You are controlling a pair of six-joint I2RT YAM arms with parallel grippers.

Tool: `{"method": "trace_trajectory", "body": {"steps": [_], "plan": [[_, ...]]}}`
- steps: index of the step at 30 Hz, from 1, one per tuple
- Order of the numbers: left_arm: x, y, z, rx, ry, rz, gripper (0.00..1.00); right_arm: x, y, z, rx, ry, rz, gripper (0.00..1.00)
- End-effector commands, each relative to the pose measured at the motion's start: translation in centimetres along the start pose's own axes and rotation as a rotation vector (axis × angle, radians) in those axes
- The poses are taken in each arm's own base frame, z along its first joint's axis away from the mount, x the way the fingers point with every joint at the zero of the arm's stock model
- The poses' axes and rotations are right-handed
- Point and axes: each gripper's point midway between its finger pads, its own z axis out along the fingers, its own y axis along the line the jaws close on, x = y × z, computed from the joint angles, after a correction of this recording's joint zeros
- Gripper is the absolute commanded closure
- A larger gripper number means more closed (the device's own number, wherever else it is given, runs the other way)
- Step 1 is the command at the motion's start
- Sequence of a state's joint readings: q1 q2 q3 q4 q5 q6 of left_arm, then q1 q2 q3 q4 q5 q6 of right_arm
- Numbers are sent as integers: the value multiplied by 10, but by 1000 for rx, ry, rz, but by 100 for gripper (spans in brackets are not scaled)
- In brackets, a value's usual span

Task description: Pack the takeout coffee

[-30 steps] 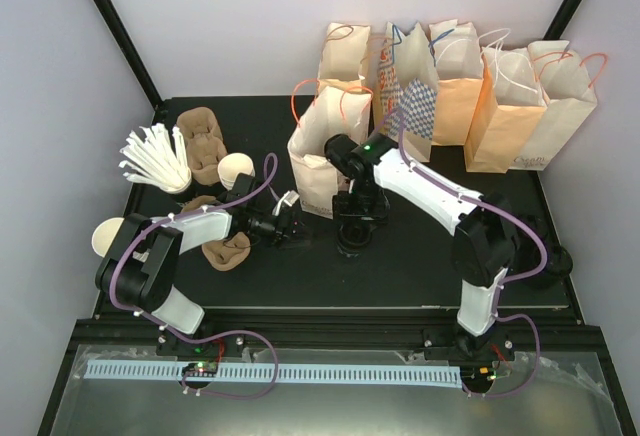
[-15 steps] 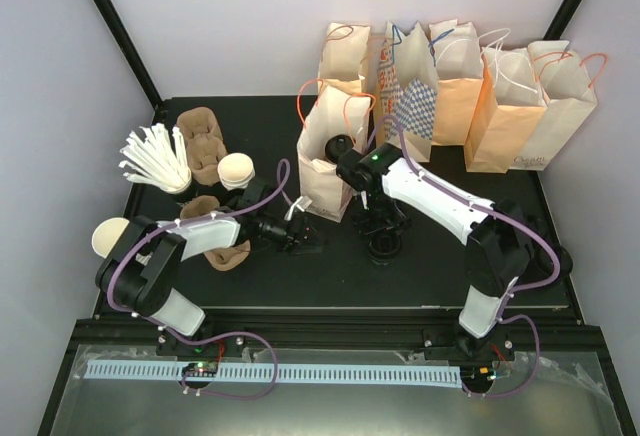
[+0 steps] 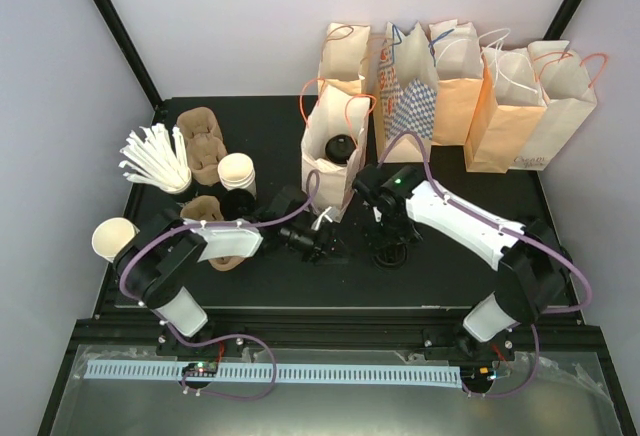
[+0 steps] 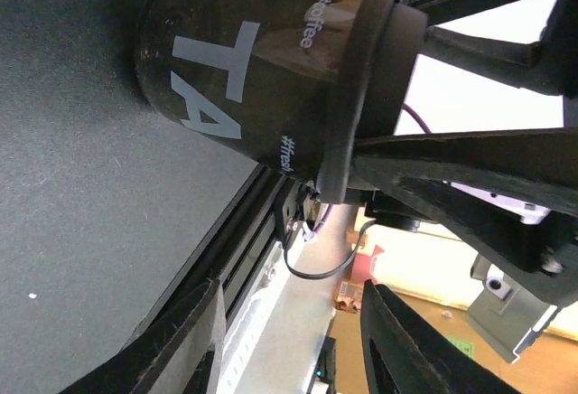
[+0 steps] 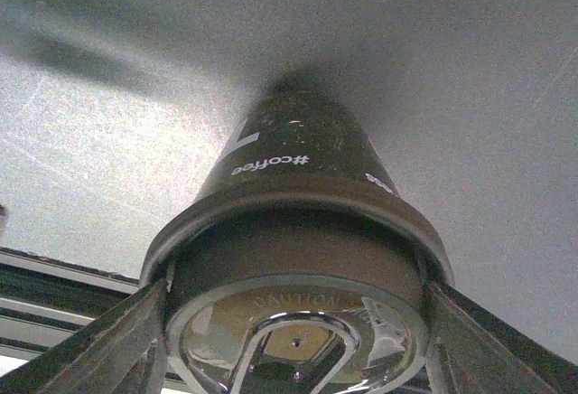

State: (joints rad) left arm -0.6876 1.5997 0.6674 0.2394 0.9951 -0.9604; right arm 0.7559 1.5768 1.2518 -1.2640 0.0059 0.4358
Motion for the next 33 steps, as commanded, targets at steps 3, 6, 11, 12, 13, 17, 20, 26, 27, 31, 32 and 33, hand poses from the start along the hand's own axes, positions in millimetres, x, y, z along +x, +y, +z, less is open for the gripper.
{"method": "trace_trajectory", "body": {"steps": [3, 6, 11, 12, 13, 17, 20, 26, 27, 31, 32, 33], "plan": [[-16, -17, 24, 22, -10, 42, 57, 2, 17, 34, -108, 32, 42, 29], [-23, -20, 31, 46, -19, 35, 58, -3, 14, 36, -104, 26, 38, 29], [-37, -26, 36, 85, -63, 34, 58, -14, 9, 35, -124, 11, 42, 30], [-38, -24, 37, 84, -69, 27, 58, -15, 8, 35, -120, 11, 35, 30], [-39, -23, 37, 85, -73, 23, 59, -15, 7, 34, -114, 13, 31, 30], [-40, -15, 38, 65, -86, 0, 62, -13, 6, 33, -108, 17, 26, 30], [-41, -10, 40, 49, -85, -13, 64, -11, 5, 35, -103, 26, 27, 30], [-41, -1, 45, 31, -70, -39, 65, -11, 5, 34, -102, 29, 28, 30], [-41, 0, 46, 29, -67, -43, 65, -11, 5, 35, -100, 33, 28, 30], [-40, 0, 48, 36, -57, -45, 63, -9, 3, 36, -84, 38, 42, 30], [-40, 1, 48, 35, -56, -47, 63, -8, 2, 36, -73, 42, 50, 30], [-40, 2, 48, 29, -55, -49, 63, -7, 1, 37, -61, 46, 58, 30]]}}
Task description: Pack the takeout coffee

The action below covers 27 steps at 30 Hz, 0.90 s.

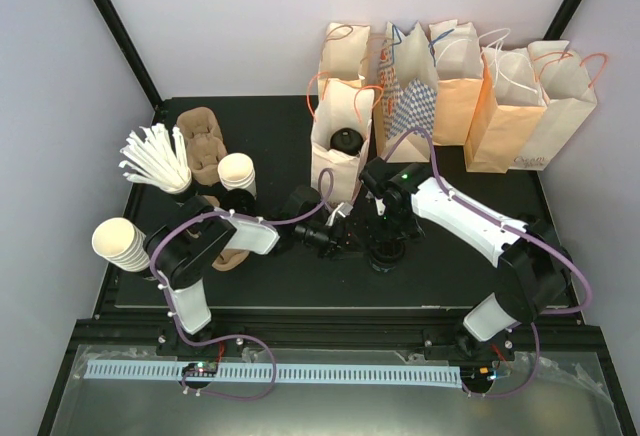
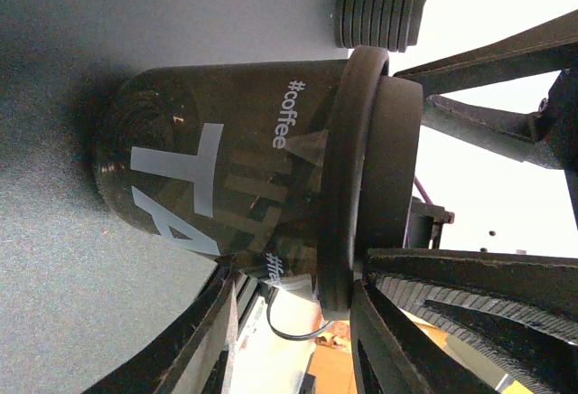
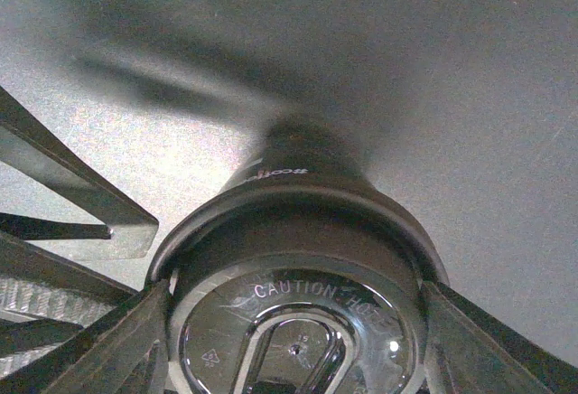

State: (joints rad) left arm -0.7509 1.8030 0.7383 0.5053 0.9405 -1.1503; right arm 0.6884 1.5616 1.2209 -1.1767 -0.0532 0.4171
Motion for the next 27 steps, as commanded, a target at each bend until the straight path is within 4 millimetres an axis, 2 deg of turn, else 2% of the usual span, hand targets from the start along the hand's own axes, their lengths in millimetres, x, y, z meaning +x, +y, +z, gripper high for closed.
{"method": "trace_trajectory", "body": {"steps": [1, 10, 27], "plan": [[-12, 0, 9, -24, -28, 7, 63, 11, -1, 35, 36, 90, 25, 30], [1, 50, 5, -256, 8, -93, 67, 18, 1, 49, 62, 117, 69, 31], [25, 96, 4, -354, 78, -218, 69, 27, 4, 66, 30, 144, 69, 31]]}}
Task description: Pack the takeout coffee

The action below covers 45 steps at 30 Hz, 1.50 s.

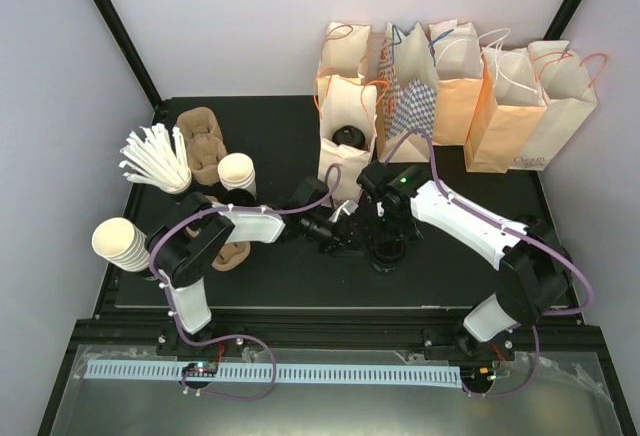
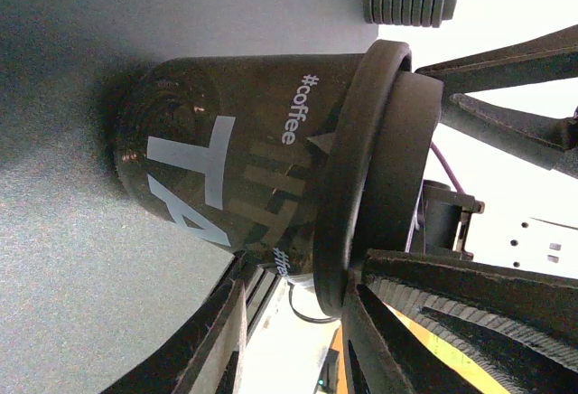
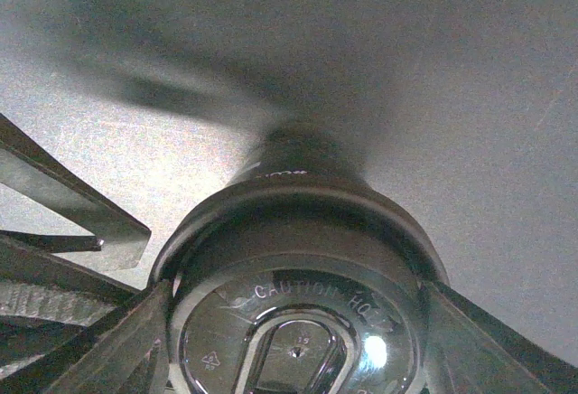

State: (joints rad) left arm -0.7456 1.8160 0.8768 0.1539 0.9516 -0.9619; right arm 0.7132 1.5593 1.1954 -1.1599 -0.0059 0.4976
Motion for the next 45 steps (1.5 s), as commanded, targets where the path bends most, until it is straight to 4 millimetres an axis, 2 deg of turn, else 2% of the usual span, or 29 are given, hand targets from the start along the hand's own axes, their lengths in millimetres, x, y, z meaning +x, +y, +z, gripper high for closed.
{"method": "trace_trajectory", "body": {"steps": [1, 4, 8, 11, 15, 20, 22, 26, 29, 31, 34, 38, 40, 42, 45], "plan": [[27, 89, 14, -232, 26, -233, 69, 26, 8, 59, -7, 160, 7, 32], [30, 92, 14, -229, 27, -239, 69, 27, 5, 60, 11, 165, 8, 31], [28, 82, 11, -215, 14, -213, 68, 24, 2, 53, 32, 157, 6, 31], [19, 57, 6, -161, -17, -167, 65, 20, 2, 45, 38, 137, 5, 32], [3, 10, -9, -104, -84, -63, 51, 14, -1, 31, 50, 104, 8, 31], [1, -31, -39, -101, -152, 45, 38, 9, -6, 16, 65, 66, 0, 31], [8, -37, -51, -111, -162, 63, 34, 7, -7, 11, 66, 53, -2, 31], [26, -35, -74, -161, -180, 55, 32, 4, -9, -2, 66, 16, -6, 31], [36, -34, -96, -196, -232, 57, 31, -3, -11, -30, 59, -67, -1, 31], [40, -43, -119, -228, -291, 90, 31, -8, -15, -54, 59, -132, 6, 31], [39, -54, -150, -298, -374, 141, 30, -8, -18, -86, 54, -177, 1, 30], [30, -78, -187, -354, -480, 221, 27, -9, -15, -118, 33, -199, -14, 30], [26, -91, -202, -365, -523, 249, 26, -6, -11, -125, 17, -162, -22, 29], [22, -105, -213, -358, -554, 284, 24, -4, 3, -126, -54, -124, -19, 28], [23, -123, -213, -297, -547, 329, 24, 6, 14, -123, -184, -45, 111, 29]]}}
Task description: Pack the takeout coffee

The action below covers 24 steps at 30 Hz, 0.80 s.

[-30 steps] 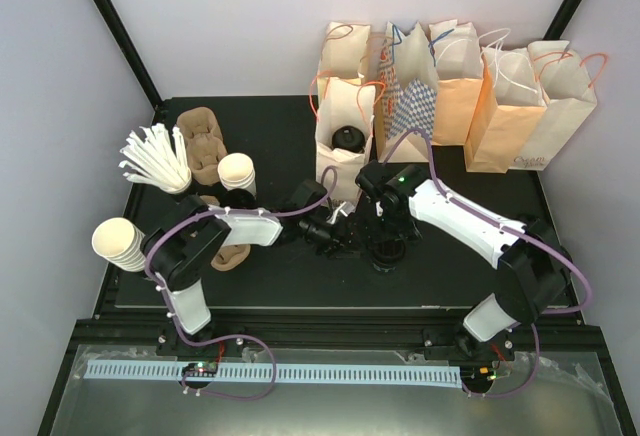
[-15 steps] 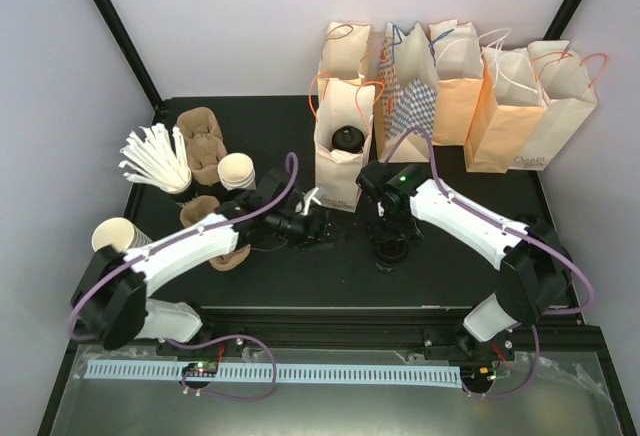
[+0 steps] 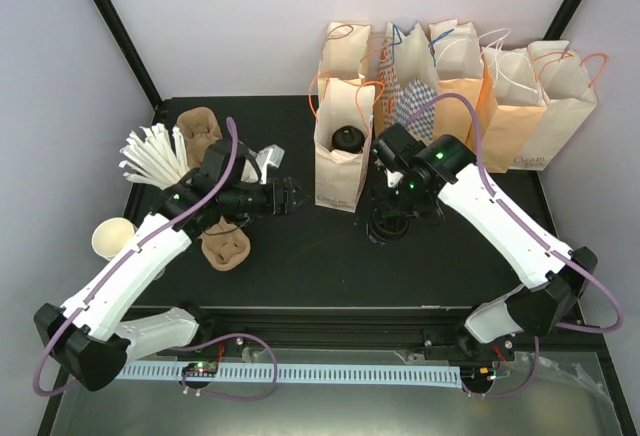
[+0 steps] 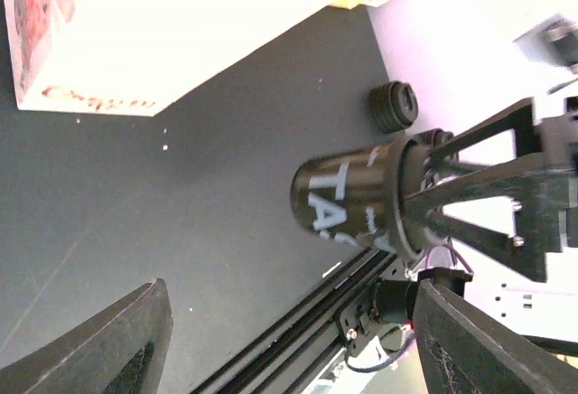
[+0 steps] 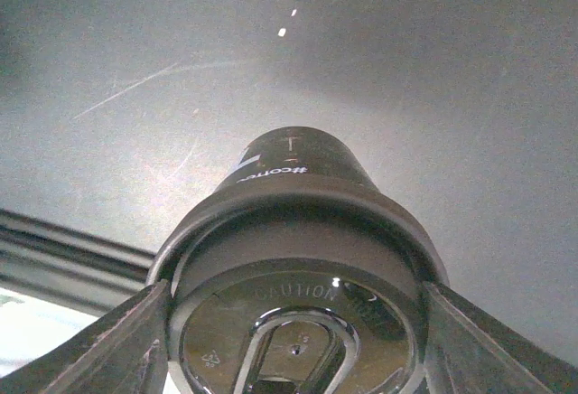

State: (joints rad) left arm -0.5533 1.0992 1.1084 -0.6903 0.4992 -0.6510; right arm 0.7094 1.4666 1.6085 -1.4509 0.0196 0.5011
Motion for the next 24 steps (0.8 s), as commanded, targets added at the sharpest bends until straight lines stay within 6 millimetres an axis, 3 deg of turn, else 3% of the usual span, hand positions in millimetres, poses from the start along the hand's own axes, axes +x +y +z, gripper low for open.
{"method": "trace_trajectory", "body": {"steps": [1, 5, 11, 18, 24], "plan": [[-2, -12, -11, 33, 1, 47, 24, 28, 9, 8, -97, 165, 154, 29], [24, -9, 12, 154, 104, -52, 26, 28, -7, 36, 17, 178, 272, 30], [48, -7, 56, 309, 107, -119, 27, 30, -23, 83, 200, 276, 346, 30], [73, -21, 102, 391, 153, -138, 28, 23, -12, 120, 144, 257, 427, 30], [89, -6, 128, 367, 185, -183, 30, 37, -9, 146, 92, 272, 439, 31]]}}
